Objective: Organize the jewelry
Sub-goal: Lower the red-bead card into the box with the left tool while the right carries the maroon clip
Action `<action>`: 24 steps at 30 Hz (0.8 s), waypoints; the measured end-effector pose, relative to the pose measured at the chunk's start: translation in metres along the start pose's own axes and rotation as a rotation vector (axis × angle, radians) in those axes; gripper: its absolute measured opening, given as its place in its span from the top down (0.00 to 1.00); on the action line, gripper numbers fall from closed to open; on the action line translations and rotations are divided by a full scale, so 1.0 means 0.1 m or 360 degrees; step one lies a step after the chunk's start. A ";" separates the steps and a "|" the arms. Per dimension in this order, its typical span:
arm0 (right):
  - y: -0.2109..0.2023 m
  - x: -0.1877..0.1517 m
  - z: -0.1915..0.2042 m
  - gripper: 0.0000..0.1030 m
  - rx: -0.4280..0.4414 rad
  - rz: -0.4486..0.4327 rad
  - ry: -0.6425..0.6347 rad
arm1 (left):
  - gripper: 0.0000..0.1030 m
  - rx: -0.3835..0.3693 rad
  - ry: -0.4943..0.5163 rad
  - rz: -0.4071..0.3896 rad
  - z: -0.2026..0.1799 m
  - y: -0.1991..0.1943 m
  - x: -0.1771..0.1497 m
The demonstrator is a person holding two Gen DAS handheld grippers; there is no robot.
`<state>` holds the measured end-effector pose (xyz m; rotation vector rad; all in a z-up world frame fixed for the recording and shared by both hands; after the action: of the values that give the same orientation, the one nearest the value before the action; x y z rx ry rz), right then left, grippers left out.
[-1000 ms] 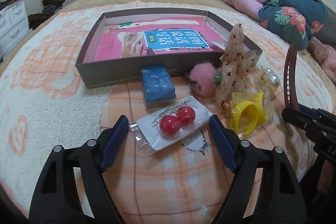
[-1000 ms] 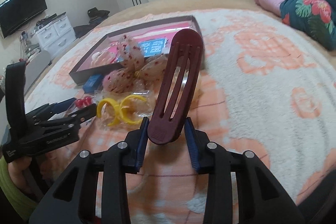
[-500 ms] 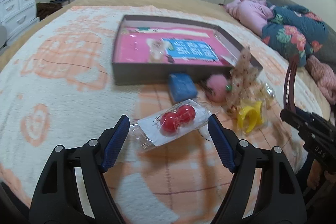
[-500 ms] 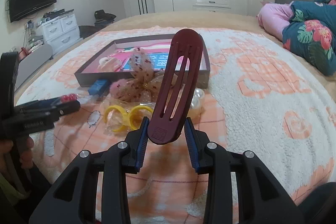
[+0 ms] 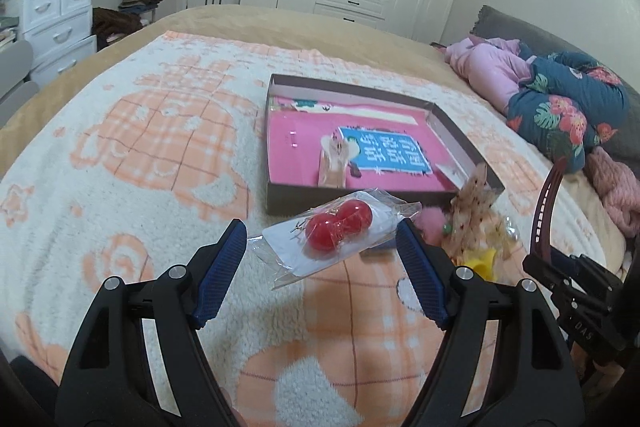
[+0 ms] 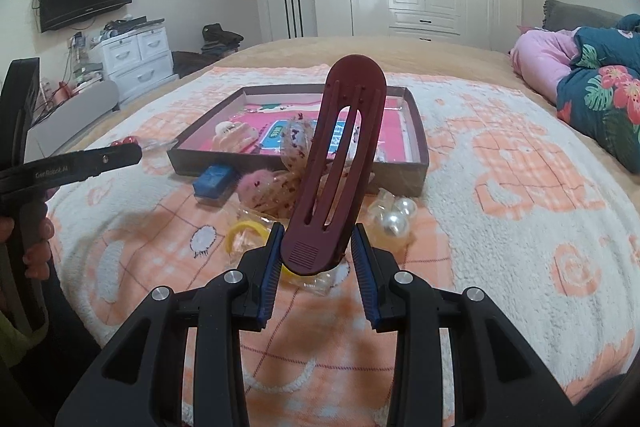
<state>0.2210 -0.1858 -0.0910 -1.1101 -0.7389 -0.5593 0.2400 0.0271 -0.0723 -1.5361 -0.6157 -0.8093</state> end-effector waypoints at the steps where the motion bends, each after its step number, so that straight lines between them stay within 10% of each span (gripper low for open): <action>1: 0.01 0.01 0.00 0.68 0.0003 -0.0001 0.0001 | 0.34 -0.0002 0.0001 -0.0004 0.00 0.01 0.02; 24: 0.12 0.60 -0.06 0.68 0.0007 -0.0092 -0.0051 | 0.34 -0.0039 0.0066 -0.0045 -0.22 0.41 0.54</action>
<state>0.2692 -0.1895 -0.0537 -1.0984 -0.8019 -0.5895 0.3019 -0.0035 -0.0552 -1.5319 -0.6006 -0.8707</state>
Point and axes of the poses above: each gripper's, at about its wrist camera, not at the fingertips, and y roughly the way its jaws point, z to its left, x to its top, the point moved 10 cm from there along y, roughly the way its jaws point, and after that the axes turned 13 degrees about y, right-handed, at the moved point
